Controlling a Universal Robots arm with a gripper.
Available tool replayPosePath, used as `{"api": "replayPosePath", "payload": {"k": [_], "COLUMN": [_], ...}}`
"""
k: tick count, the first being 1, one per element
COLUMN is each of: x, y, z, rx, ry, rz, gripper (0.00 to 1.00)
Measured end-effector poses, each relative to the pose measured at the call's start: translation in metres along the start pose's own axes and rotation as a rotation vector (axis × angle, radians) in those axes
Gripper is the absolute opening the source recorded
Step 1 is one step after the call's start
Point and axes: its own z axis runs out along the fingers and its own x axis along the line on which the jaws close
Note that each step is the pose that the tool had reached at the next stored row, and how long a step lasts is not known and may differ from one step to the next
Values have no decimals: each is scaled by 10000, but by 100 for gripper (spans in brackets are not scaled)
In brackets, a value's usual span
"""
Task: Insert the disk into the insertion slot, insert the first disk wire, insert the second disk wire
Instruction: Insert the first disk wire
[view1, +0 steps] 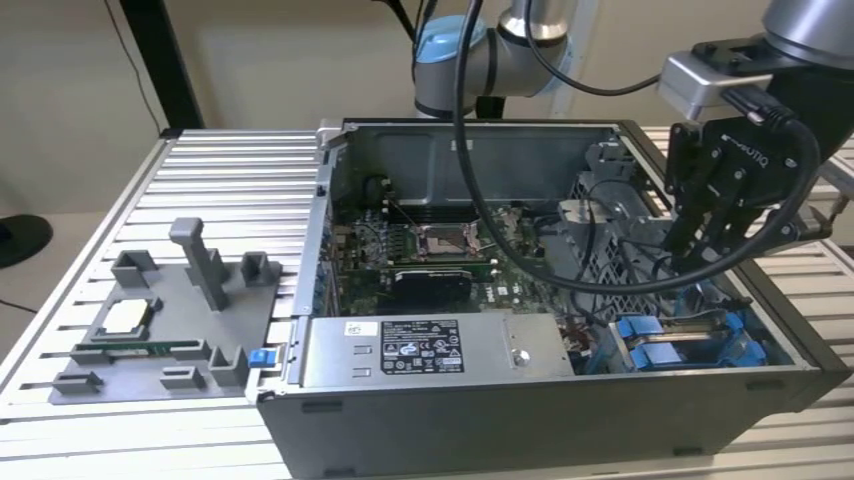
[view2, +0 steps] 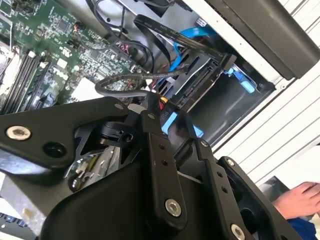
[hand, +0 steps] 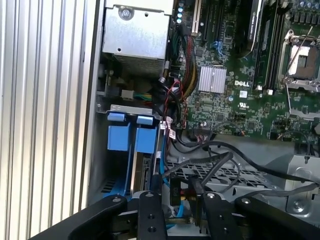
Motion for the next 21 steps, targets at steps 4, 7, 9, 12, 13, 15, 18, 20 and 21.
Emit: {"api": "replayPosePath", "payload": {"k": [4,7,9,12,13,15,18,20,21], "x": [-3,-4,-4,-4,-4,-4,-4,-4,-4], "y": [5,8,8,8,8,10,10,10,10], "z": [2,3,3,3,3,3,3,3,3], "rx": [0,0,0,0,0,0,0,0,0], "ry": [1,0,0,0,0,0,0,0,0], "rz": [1,1,1,1,1,1,1,1,1], "gripper": [100,100,0,0,0,0,0,0,0]}}
